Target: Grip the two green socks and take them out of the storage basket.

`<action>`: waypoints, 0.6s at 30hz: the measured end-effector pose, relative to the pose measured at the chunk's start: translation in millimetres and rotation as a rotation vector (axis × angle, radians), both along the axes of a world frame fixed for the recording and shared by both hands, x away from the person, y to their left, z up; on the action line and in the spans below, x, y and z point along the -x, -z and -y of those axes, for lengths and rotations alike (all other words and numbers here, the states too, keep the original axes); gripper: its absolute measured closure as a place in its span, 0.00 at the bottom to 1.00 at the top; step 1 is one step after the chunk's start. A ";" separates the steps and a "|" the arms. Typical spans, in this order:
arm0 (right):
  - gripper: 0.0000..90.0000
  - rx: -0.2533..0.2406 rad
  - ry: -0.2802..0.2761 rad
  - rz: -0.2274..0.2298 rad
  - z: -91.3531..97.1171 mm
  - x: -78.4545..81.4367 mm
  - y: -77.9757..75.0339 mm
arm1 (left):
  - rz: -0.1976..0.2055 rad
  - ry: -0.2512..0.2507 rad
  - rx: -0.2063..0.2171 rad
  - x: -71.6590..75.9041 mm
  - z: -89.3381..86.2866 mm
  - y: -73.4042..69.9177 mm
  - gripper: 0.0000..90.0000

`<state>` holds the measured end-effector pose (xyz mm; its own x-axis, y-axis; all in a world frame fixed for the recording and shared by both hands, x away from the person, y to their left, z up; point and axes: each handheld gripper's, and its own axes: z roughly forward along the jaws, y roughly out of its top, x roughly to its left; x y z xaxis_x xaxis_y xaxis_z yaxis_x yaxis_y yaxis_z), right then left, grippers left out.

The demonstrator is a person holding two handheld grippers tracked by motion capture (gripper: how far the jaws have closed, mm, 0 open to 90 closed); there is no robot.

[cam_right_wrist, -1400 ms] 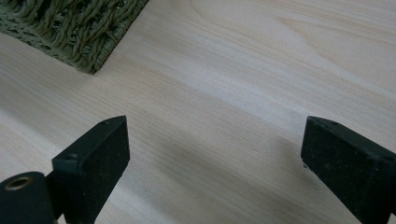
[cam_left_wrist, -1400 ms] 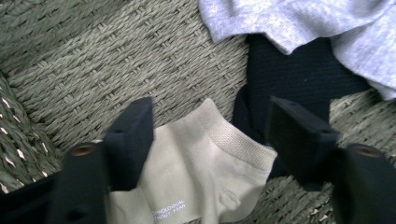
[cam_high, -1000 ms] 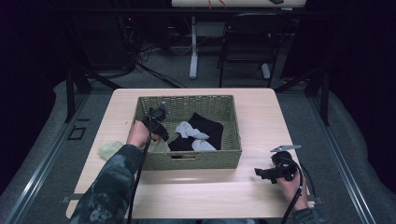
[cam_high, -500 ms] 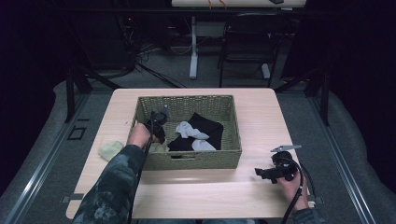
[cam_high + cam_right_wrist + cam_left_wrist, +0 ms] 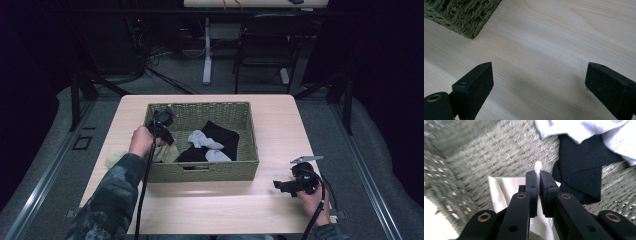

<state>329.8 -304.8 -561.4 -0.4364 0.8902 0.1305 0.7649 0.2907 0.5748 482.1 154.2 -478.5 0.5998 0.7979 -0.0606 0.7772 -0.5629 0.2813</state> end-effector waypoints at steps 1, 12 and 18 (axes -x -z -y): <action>0.08 -0.003 0.002 0.001 -0.1 -0.2 0.1 | 0.008 0.004 0.005 1.2 -0.1 -4.8 0.95; 0.08 -0.004 -0.002 0.000 -1.2 -1.1 0.8 | 0.088 0.017 0.037 8.5 -1.9 -41.3 0.96; 0.08 -0.004 -0.007 -0.001 -2.2 -1.4 1.9 | 0.137 0.037 0.051 13.2 -1.3 -66.0 0.96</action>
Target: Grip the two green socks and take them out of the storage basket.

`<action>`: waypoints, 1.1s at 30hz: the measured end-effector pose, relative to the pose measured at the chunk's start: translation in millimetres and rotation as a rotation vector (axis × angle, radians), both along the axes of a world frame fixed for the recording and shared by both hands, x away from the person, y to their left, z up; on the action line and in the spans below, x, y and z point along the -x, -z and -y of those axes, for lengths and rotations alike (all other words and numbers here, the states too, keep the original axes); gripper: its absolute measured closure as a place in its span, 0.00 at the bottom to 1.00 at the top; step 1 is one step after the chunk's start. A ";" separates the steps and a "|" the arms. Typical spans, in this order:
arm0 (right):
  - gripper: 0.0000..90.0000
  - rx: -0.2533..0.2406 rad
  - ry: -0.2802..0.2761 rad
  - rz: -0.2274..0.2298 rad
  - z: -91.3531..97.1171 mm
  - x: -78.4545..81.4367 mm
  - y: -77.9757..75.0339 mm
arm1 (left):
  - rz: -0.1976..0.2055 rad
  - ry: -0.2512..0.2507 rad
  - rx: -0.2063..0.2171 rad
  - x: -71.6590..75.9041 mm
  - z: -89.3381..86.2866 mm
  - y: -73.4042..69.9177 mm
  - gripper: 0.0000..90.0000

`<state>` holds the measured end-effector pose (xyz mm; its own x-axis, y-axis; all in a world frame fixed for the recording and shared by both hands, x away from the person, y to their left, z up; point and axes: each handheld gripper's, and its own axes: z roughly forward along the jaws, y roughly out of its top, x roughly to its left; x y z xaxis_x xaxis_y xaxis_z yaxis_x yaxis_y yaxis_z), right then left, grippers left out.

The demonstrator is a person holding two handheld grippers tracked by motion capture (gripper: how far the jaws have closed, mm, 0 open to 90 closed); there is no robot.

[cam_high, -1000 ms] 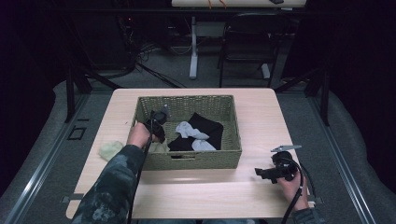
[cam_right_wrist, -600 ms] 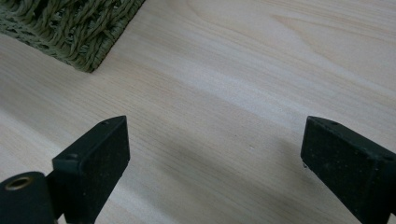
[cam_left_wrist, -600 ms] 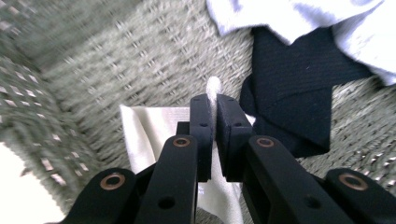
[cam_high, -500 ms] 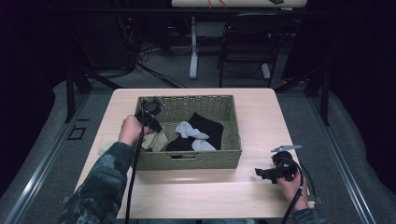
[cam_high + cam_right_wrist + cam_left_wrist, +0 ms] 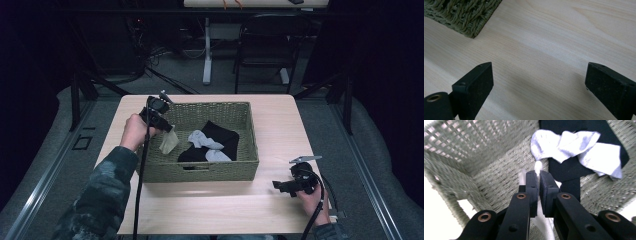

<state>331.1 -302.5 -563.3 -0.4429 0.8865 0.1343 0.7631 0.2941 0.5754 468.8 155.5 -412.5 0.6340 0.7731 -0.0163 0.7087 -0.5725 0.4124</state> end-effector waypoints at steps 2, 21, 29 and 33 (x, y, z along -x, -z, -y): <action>0.08 0.003 0.005 0.002 0.0 0.1 0.2 | 0.016 0.008 0.003 1.7 0.4 -10.3 0.96; 0.08 0.005 -0.006 -0.013 -1.6 0.2 0.5 | 0.139 0.003 0.035 5.1 -7.5 -91.7 0.95; 0.08 0.011 -0.005 -0.012 -2.1 0.2 0.6 | 0.192 -0.009 0.032 9.6 -15.5 -122.9 0.95; 0.08 0.012 -0.005 -0.014 -2.1 0.1 0.9 | 0.219 -0.024 0.044 13.5 -22.5 -137.2 0.95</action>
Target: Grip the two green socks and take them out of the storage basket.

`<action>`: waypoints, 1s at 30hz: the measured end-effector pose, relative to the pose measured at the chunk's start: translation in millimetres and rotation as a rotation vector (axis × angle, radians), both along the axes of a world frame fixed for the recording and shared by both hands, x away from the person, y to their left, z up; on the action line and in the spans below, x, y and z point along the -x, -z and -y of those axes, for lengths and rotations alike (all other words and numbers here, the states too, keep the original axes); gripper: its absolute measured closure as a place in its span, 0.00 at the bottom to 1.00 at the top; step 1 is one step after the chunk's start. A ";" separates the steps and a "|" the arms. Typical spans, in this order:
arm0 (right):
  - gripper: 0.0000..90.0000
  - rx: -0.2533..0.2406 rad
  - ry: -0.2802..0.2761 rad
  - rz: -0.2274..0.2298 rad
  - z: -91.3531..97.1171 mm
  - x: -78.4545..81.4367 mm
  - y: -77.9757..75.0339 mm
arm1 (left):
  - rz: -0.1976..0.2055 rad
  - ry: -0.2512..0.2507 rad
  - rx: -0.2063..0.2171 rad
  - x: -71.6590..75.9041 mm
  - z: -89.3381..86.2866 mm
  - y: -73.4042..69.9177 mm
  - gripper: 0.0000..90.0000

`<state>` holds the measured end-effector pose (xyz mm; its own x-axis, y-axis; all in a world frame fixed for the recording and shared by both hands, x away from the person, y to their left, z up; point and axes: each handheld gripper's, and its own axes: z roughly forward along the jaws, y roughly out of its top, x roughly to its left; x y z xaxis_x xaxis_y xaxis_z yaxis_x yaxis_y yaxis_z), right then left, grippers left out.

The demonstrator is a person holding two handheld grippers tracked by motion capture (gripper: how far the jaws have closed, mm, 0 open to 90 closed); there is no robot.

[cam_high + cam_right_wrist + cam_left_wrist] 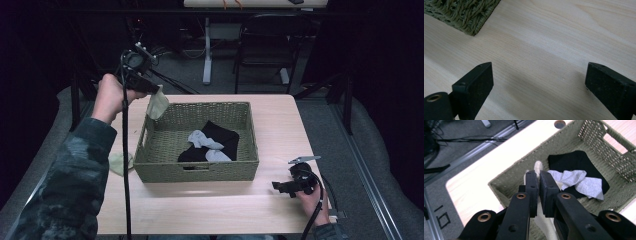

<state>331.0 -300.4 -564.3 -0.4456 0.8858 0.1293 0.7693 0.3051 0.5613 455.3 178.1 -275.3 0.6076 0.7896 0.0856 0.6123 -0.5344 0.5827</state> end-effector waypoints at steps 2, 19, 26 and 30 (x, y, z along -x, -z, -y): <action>0.08 -0.001 0.000 0.001 -0.1 0.0 0.1 | 0.013 -0.009 0.006 1.8 -5.3 -5.4 0.95; 0.08 0.003 -0.002 0.007 -0.1 -0.1 -0.7 | 0.075 -0.142 0.051 23.2 -73.2 -28.9 0.95; 0.08 0.004 -0.001 0.007 -0.6 -0.2 -0.7 | 0.066 -0.210 0.049 30.7 -100.1 -20.1 0.95; 0.08 0.004 -0.005 0.007 -0.8 -0.5 -0.7 | 0.034 -0.246 0.042 29.8 -113.7 -1.5 0.95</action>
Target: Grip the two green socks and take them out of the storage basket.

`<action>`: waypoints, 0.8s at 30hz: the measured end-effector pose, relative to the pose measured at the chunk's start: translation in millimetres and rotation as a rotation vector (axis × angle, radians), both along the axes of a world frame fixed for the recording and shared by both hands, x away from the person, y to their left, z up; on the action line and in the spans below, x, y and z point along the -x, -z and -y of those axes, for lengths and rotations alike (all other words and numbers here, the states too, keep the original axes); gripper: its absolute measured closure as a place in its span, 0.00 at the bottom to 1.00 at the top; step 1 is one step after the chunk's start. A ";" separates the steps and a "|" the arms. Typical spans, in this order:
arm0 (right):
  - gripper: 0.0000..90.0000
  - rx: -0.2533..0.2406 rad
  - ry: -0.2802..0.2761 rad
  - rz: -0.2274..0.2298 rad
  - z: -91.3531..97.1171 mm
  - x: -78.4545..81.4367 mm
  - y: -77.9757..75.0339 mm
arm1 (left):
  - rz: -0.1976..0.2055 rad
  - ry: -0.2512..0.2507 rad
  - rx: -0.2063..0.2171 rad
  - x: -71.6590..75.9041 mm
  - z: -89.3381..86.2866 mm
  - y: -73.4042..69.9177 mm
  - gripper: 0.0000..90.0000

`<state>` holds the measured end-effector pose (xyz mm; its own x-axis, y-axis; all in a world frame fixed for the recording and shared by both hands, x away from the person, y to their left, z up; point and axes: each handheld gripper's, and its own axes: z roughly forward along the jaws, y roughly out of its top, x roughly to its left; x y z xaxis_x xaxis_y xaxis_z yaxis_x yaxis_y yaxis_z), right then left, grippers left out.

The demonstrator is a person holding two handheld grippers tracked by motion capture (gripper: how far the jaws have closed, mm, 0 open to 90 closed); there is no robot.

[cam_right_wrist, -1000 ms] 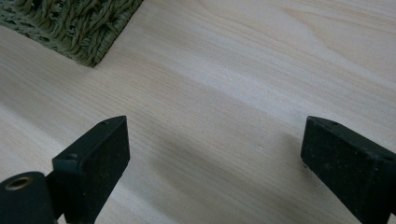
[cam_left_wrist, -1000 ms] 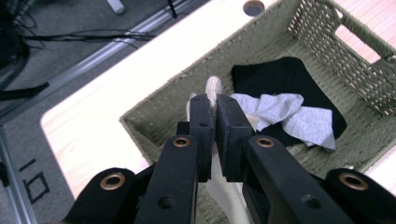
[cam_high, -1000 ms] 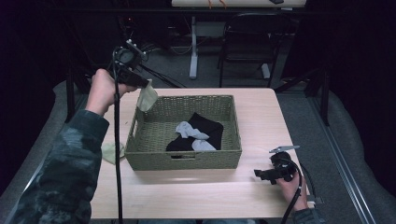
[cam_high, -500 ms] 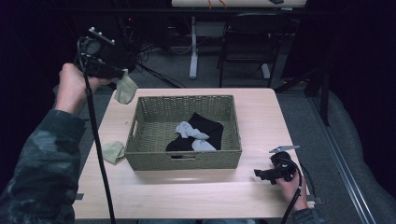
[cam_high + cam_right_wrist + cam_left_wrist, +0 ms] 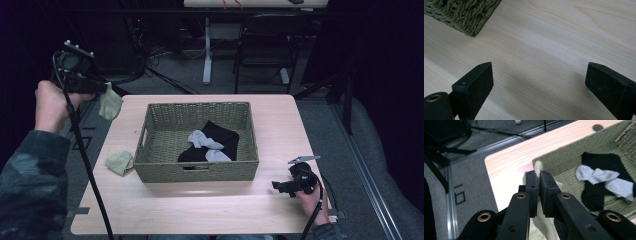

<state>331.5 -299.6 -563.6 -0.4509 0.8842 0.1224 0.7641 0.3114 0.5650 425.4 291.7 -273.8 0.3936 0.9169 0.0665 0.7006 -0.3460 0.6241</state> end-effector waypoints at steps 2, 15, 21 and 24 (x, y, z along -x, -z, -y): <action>0.08 0.003 -0.005 -0.004 0.1 -0.3 -0.2 | -0.011 -0.013 0.006 -0.8 -4.7 9.0 0.95; 0.08 0.000 0.002 -0.004 -0.6 -0.2 0.1 | -0.141 -0.046 0.023 -8.4 -19.3 96.0 0.95; 0.08 -0.003 0.001 0.000 -0.5 -0.4 0.2 | -0.218 -0.077 0.056 -14.7 -22.9 139.2 0.95; 0.08 -0.001 0.003 -0.003 -0.6 -0.3 0.1 | -0.243 -0.089 0.070 -16.0 -23.7 154.3 0.95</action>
<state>331.8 -299.0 -563.7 -0.4480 0.8852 0.1249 0.7666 0.3085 0.5632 441.5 315.4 -428.1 0.3078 0.9476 -0.0850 0.8583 -0.2381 0.4546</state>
